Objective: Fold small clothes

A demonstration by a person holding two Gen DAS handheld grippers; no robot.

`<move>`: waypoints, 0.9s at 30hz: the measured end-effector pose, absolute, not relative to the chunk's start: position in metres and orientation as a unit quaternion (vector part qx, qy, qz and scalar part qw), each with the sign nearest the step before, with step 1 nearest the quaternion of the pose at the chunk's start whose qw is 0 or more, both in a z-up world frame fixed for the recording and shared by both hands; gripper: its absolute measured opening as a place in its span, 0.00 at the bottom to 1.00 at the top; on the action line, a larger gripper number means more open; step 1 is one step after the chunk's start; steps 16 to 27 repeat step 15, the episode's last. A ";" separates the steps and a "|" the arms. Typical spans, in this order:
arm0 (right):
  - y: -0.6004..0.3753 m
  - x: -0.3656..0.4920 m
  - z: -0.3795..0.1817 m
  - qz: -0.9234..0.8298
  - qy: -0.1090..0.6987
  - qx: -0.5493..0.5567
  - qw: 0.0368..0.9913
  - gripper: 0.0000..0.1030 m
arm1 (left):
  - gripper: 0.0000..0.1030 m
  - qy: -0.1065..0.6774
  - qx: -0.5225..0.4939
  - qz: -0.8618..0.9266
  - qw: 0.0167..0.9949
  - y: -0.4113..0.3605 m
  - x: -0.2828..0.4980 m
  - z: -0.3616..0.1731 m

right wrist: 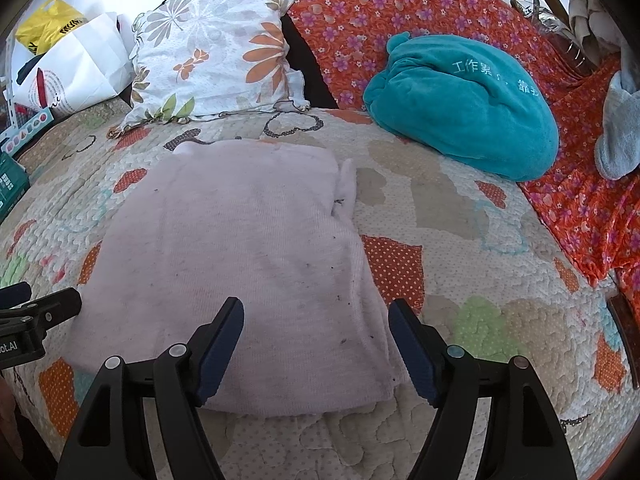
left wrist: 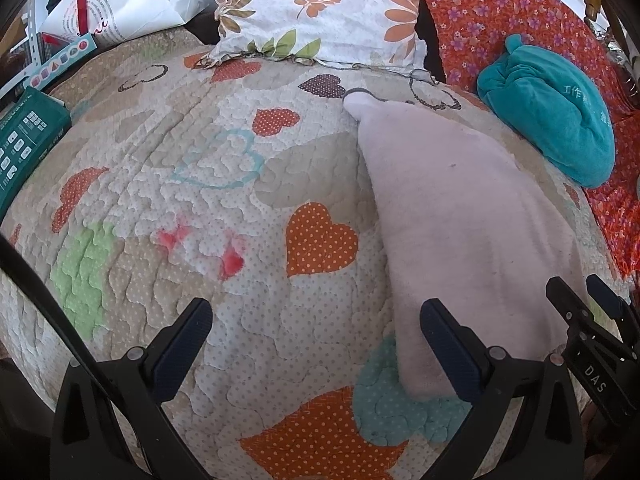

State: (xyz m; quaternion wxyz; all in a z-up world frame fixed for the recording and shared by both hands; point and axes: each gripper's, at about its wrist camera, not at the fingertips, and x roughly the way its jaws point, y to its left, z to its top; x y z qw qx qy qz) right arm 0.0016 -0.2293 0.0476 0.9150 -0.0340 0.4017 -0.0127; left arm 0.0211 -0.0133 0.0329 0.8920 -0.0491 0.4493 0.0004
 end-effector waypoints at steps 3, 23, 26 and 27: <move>-0.230 0.001 0.047 -0.015 0.402 -0.033 0.915 0.77 | 1.00 0.450 -0.049 0.000 0.892 -0.014 0.022 0.033; -0.231 0.001 0.047 -0.016 0.403 -0.032 0.915 0.80 | 1.00 0.430 -0.021 0.007 0.902 -0.019 0.020 0.035; -0.231 0.001 0.047 -0.016 0.403 -0.032 0.915 0.80 | 1.00 0.430 -0.021 0.007 0.902 -0.019 0.020 0.035; -0.231 0.001 0.047 -0.016 0.403 -0.032 0.915 0.80 | 1.00 0.430 -0.021 0.007 0.902 -0.019 0.020 0.035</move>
